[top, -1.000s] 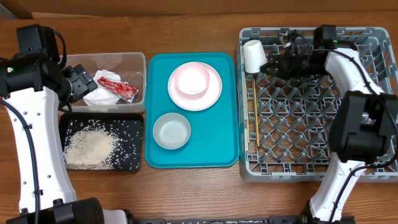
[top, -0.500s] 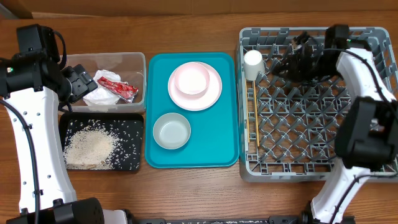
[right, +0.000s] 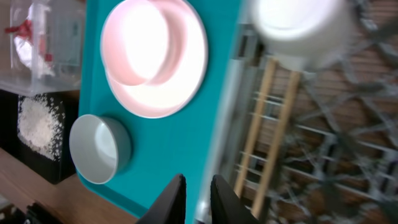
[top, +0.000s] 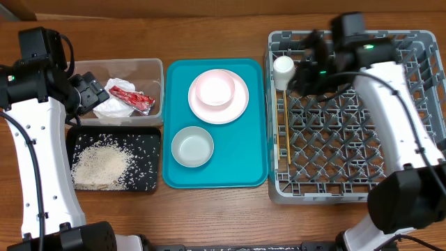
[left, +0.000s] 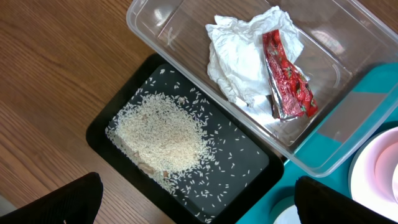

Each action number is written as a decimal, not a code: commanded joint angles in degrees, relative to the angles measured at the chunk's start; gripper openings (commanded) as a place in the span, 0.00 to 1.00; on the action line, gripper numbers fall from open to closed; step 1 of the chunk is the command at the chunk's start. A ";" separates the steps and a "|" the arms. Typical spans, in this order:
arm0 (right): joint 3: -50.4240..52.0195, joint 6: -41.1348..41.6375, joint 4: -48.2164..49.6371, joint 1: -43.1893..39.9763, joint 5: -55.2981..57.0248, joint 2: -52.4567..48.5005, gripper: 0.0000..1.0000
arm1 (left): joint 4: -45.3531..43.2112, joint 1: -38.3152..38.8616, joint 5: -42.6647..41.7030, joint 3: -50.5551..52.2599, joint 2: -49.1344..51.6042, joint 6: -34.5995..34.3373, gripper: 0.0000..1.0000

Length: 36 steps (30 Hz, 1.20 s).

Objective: Sort waste into correct bins and load items into the dishwasher
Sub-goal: 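Open right gripper and withdraw it from the cup, then move right gripper over the pink bowl on the white plate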

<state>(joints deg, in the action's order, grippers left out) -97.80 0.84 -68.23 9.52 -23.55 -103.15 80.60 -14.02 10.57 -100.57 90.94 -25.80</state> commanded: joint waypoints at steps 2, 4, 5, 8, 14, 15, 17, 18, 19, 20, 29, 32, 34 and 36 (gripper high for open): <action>-0.13 8.07 3.65 8.68 5.33 0.39 0.17 | -0.02 -0.20 0.35 -0.79 0.20 -0.13 1.00; -0.07 10.01 5.95 12.55 8.44 0.39 0.17 | -0.02 -0.20 0.35 -0.79 0.20 -0.15 1.00; -0.07 10.58 7.19 14.60 10.08 0.39 0.17 | -0.02 -0.20 0.35 -0.79 0.20 -0.15 1.00; -0.02 12.63 10.14 20.48 14.67 0.26 0.17 | -0.02 -0.20 0.35 -0.79 0.20 -0.15 1.00; -0.02 16.70 12.20 31.01 30.97 -1.22 0.17 | -0.02 -0.20 0.35 -0.79 0.20 -0.13 1.00; -0.02 17.09 12.24 31.80 32.13 -1.49 0.17 | -0.02 -0.20 0.35 -0.79 0.20 -0.13 1.00; 0.00 17.22 12.68 33.35 32.74 -2.73 0.10 | -0.02 -0.20 0.35 -0.79 0.20 -0.13 1.00; 0.00 17.25 12.81 33.66 32.70 -3.43 0.05 | -0.02 -0.20 0.35 -0.79 0.20 -0.15 1.00; 0.02 17.25 12.90 33.94 32.57 -4.07 0.04 | -0.02 -0.20 0.35 -0.79 0.20 -0.13 1.00; 0.04 17.53 12.92 33.94 32.52 -5.60 0.04 | -0.02 -0.20 0.35 -0.79 0.20 -0.15 1.00; 0.04 17.64 16.26 33.90 32.54 -15.41 0.04 | -0.02 -0.20 0.35 -0.79 0.20 -0.15 1.00; 0.09 17.66 18.05 33.86 32.54 -18.05 0.04 | -0.02 -0.20 0.35 -0.79 0.20 -0.13 1.00; 0.09 17.66 19.04 33.81 32.54 -19.47 0.04 | -0.02 -0.20 0.35 -0.79 0.20 -0.13 1.00; 0.09 17.64 20.00 33.77 32.54 -20.94 0.04 | -0.02 -0.20 0.35 -0.79 0.20 -0.13 1.00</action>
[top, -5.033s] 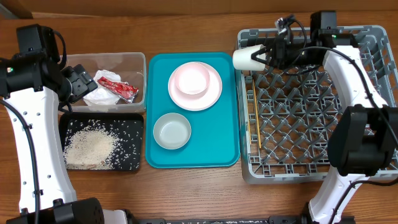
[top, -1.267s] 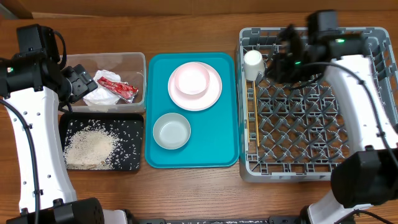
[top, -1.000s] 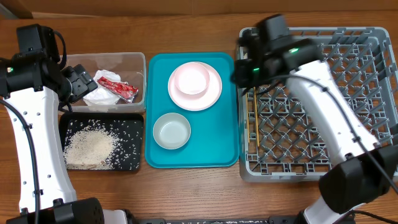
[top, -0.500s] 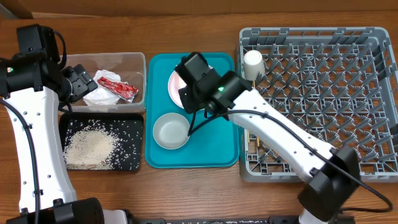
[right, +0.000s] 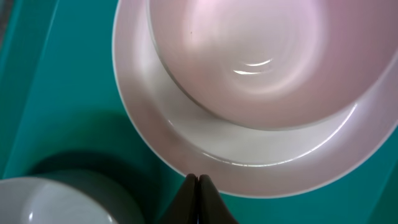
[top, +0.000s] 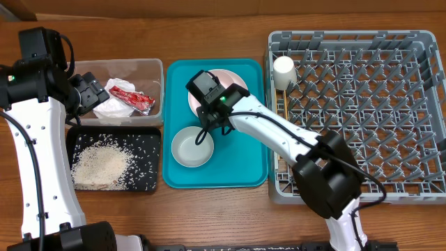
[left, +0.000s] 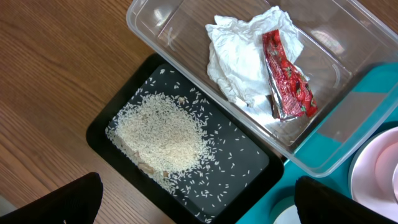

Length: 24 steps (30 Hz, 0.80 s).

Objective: Sort waste into correct bins and load items into the dishwasher
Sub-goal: 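Move right gripper over the pink bowl on the white plate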

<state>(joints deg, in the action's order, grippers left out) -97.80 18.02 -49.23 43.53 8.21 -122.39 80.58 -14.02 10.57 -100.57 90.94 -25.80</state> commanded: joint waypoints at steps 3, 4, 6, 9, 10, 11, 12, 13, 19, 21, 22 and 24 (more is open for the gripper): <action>0.09 0.46 1.42 -0.35 0.81 -2.71 0.05 | 0.00 -0.20 0.35 -0.79 0.20 -0.15 1.00; 0.09 0.46 1.49 -0.44 0.81 -2.93 0.05 | 0.00 -0.20 0.35 -0.79 0.20 -0.15 1.00; 0.09 0.46 1.66 -0.68 0.81 -3.80 0.05 | 0.00 -0.20 0.35 -0.79 0.20 -0.15 1.00; 0.09 0.46 1.62 -1.25 0.79 -5.11 0.06 | 0.00 -0.20 0.35 -0.79 0.20 -0.15 1.00; 0.09 0.46 1.60 -1.53 0.79 -5.73 0.06 | 0.00 -0.20 0.35 -0.79 0.20 -0.13 1.00; 0.15 0.46 1.51 -1.79 0.79 -6.08 0.06 | 0.00 -0.20 0.35 -0.79 0.20 -0.13 1.00; 0.20 0.46 1.44 -2.08 0.79 -6.56 0.06 | 0.00 -0.20 0.35 -0.79 0.20 -0.13 1.00; 0.26 0.46 1.40 -2.25 0.79 -6.67 0.06 | 0.00 -0.20 0.35 -0.79 0.20 -0.15 1.00; 0.33 0.83 -3.10 -2.62 -0.42 -6.60 0.04 | 0.00 -0.20 0.35 -0.79 0.20 -0.15 1.00; 0.33 2.49 -6.14 -2.62 -2.47 -6.27 0.04 | 0.00 -0.20 0.35 -0.79 0.20 -0.15 1.00; 0.33 3.13 -7.45 -2.62 -3.45 -6.16 0.04 | 0.00 -0.20 0.35 -0.79 0.20 -0.13 1.00; 0.33 3.34 -10.03 -2.62 -5.29 -5.86 0.04 | 0.00 -0.20 0.35 -0.79 0.20 -0.15 1.00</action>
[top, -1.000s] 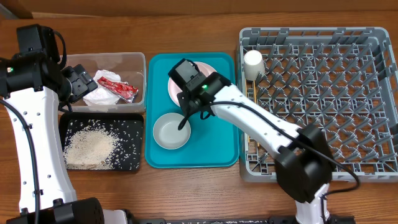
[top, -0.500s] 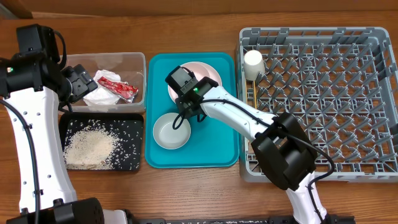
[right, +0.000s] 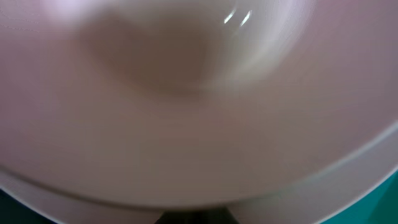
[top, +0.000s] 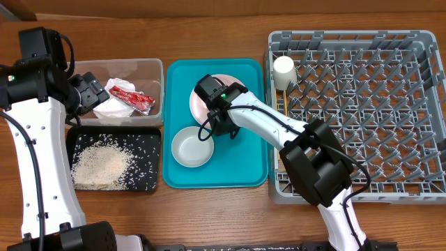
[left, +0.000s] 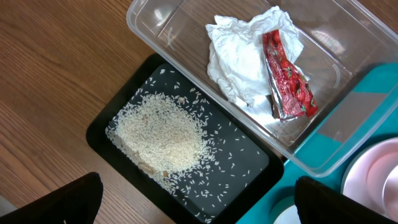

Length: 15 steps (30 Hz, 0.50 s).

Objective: Sort waste into correct bins and load items into the dishwasher
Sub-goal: 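Move right gripper over the pink bowl on the white plate, then lower right gripper onto the pink bowl rim and grip it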

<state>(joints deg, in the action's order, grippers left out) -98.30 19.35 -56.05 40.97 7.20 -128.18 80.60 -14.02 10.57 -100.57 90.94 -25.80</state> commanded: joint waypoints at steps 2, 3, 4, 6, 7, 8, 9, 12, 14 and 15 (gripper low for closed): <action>0.83 3.45 -5.68 0.15 -4.74 0.15 0.04 | -0.02 -0.20 0.35 -0.79 0.20 -0.15 1.00; 0.83 3.48 -6.60 0.24 -4.81 0.20 0.04 | -0.02 -0.20 0.35 -0.79 0.20 -0.13 1.00; 0.83 3.65 -7.69 0.26 -4.76 0.24 0.04 | -0.02 -0.20 0.35 -0.79 0.20 -0.15 1.00; 0.83 4.17 -9.27 0.26 -4.74 0.35 0.04 | -0.02 -0.20 0.35 -0.79 0.20 -0.13 1.00; 0.83 4.55 -10.14 0.26 -4.74 0.44 0.04 | -0.02 -0.20 0.35 -0.79 0.20 -0.13 1.00; 0.83 4.70 -10.97 0.26 -4.74 0.70 0.04 | -0.02 -0.20 0.35 -0.79 0.20 -0.15 1.00; 0.83 4.70 -11.58 0.26 -4.74 1.05 0.04 | -0.02 -0.20 0.35 -0.79 0.20 -0.13 1.00; 0.83 4.70 -12.68 0.72 -4.79 3.19 0.04 | -0.02 -0.20 0.35 -0.79 0.20 -0.15 1.00; 0.83 4.68 -12.96 1.36 -4.76 5.55 0.04 | -0.02 -0.20 0.35 -0.79 0.20 -0.13 1.00; 0.83 4.70 -12.98 1.64 -4.76 6.62 0.04 | -0.02 -0.20 0.35 -0.79 0.20 -0.15 1.00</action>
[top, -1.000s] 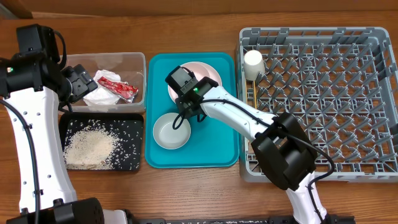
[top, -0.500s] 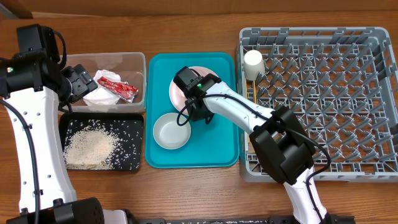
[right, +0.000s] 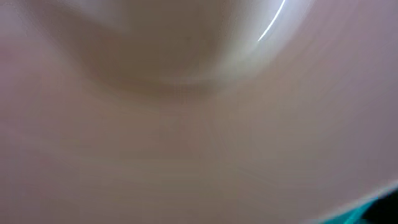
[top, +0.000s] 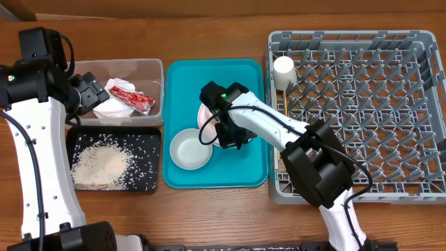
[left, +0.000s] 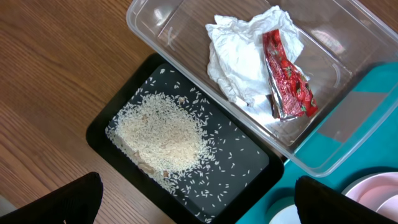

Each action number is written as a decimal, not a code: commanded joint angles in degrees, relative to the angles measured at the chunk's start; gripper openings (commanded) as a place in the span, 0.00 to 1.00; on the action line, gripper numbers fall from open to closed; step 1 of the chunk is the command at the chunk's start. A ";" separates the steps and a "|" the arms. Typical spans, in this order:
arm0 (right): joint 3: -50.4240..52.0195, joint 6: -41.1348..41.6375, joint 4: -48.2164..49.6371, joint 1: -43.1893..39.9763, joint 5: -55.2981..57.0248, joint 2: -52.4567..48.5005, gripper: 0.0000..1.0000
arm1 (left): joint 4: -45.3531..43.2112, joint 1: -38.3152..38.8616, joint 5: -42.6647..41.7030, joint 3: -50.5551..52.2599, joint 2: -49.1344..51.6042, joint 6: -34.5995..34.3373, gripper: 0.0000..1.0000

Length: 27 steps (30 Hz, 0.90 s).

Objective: Sort waste into correct bins and load items into the dishwasher
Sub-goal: 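Lower right gripper onto the pink bowl rim and grip it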

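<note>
A pink plate [top: 206,118] with a pink bowl on it stands at the middle of the teal tray [top: 244,77], mostly under my right arm. The right gripper [top: 226,134] is at its rim, and pink surface [right: 199,112] fills the right wrist view and hides the fingers. A pale bowl [top: 191,148] sits just below-left on the tray. The grey dish rack [top: 362,111] holds a white cup [top: 283,70] and chopsticks [top: 285,132]. My left gripper [left: 199,205] hangs open over the black tray of rice [left: 168,137].
A clear bin [left: 336,37] holds a crumpled tissue [left: 239,56] and a red wrapper [left: 286,74]. It stands next to the teal tray's left edge, with the black tray in front of it. The plate's edge [left: 373,190] shows in the left wrist view.
The right gripper has moved a little toward the tray's front, and the pink plate has come with it, leaving the tray's far end bare. The left arm has not moved.
The right gripper was over the rack's left end near the white cup. Then it was shut at the near rim of the pink plate on the tray. After that the plate had shifted slightly, and now it sits at the tray's middle beside the pale bowl.
</note>
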<state>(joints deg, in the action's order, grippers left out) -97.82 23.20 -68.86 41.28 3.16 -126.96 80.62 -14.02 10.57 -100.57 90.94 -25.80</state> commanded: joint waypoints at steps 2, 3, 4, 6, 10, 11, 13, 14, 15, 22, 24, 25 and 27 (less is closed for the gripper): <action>0.33 0.85 -0.02 1.90 -0.74 8.39 0.04 | -0.04 -0.20 0.35 -0.79 0.20 -0.13 1.00; 0.31 0.81 0.15 2.16 -0.72 10.05 0.04 | -0.04 -0.20 0.35 -0.79 0.20 -0.13 1.00; 0.31 0.81 0.46 2.25 -0.74 11.56 0.04 | -0.04 -0.20 0.35 -0.79 0.20 -0.13 1.00; 0.31 0.81 1.18 2.36 -0.76 14.45 0.04 | -0.04 -0.20 0.35 -0.79 0.20 -0.15 1.00; 0.31 0.81 3.08 2.38 -1.03 17.66 0.09 | -0.04 -0.20 0.35 -0.79 0.20 -0.15 1.00; 0.31 0.68 3.63 2.38 -1.64 17.70 0.15 | -0.04 -0.20 0.35 -0.79 0.20 -0.13 1.00; 0.33 0.59 4.61 2.38 -2.73 17.59 0.21 | -0.04 -0.20 0.35 -0.79 0.20 -0.15 1.00; 0.33 0.61 5.46 2.38 -2.93 17.35 0.22 | -0.04 -0.20 0.35 -0.79 0.20 -0.15 1.00; 0.33 0.59 6.27 2.45 -3.08 17.11 0.25 | -0.04 -0.20 0.35 -0.79 0.20 -0.13 1.00; 0.37 0.61 13.51 3.63 -3.26 14.05 0.35 | -0.04 -0.20 0.35 -0.79 0.20 -0.15 1.00; 0.37 0.61 14.82 3.67 -3.26 13.07 0.35 | -0.04 -0.20 0.35 -0.79 0.20 -0.15 1.00; 0.37 0.59 15.32 3.67 -3.26 12.66 0.35 | -0.04 -0.20 0.35 -0.79 0.20 -0.13 1.00; 0.37 0.61 16.24 3.67 -3.26 11.30 0.35 | -0.04 -0.20 0.35 -0.79 0.20 -0.15 1.00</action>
<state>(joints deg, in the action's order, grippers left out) -97.27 23.75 -53.76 44.69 0.16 -113.43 80.60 -14.02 10.57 -100.57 90.94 -25.80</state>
